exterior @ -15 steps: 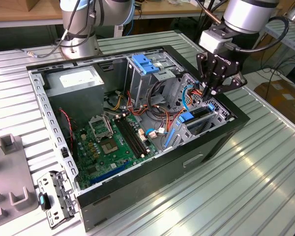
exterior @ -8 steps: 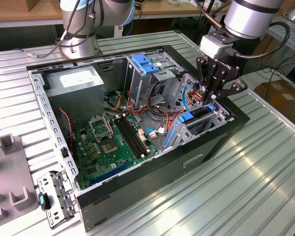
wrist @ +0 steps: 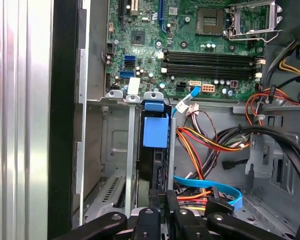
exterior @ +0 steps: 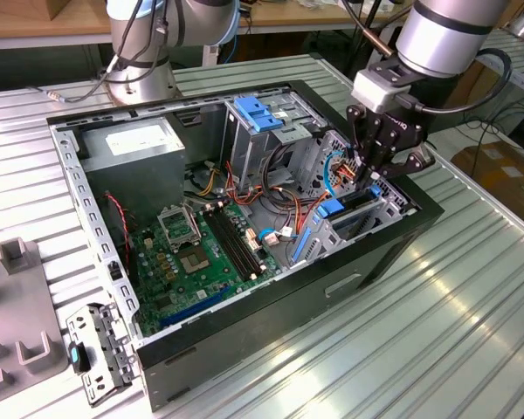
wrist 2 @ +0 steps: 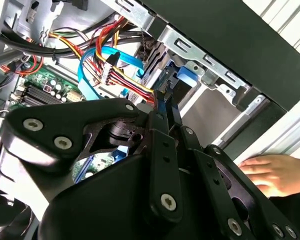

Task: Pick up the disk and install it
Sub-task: 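Insert the first disk wire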

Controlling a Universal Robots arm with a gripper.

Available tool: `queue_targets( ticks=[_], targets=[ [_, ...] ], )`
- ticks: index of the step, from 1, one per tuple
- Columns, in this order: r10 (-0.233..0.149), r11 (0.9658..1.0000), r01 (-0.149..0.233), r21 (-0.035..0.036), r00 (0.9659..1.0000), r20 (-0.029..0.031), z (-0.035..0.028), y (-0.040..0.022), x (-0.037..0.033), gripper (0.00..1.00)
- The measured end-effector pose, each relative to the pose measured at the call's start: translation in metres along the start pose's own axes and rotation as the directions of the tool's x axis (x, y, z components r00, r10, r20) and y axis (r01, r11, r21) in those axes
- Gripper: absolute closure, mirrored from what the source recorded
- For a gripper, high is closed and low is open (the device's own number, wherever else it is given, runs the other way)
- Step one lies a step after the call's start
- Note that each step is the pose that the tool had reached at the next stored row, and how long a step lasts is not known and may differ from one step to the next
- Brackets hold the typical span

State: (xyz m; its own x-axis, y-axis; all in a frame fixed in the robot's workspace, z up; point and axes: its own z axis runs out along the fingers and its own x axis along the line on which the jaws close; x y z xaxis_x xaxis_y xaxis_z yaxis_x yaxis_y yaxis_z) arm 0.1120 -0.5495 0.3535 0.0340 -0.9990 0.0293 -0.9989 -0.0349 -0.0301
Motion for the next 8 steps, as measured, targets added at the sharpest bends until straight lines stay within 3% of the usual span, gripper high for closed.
queue_targets(
  ticks=[3, 8],
  targets=[
    [0.0, 1.0, 0.0, 0.0, 1.0, 0.0004, 0.0046, 0.0002, 0.0, 0.83],
    [0.003, 1.0, -0.003, -0.0001, 1.0, 0.0011, 0.0062, 0.0002, 0.0, 0.83]
  ],
)
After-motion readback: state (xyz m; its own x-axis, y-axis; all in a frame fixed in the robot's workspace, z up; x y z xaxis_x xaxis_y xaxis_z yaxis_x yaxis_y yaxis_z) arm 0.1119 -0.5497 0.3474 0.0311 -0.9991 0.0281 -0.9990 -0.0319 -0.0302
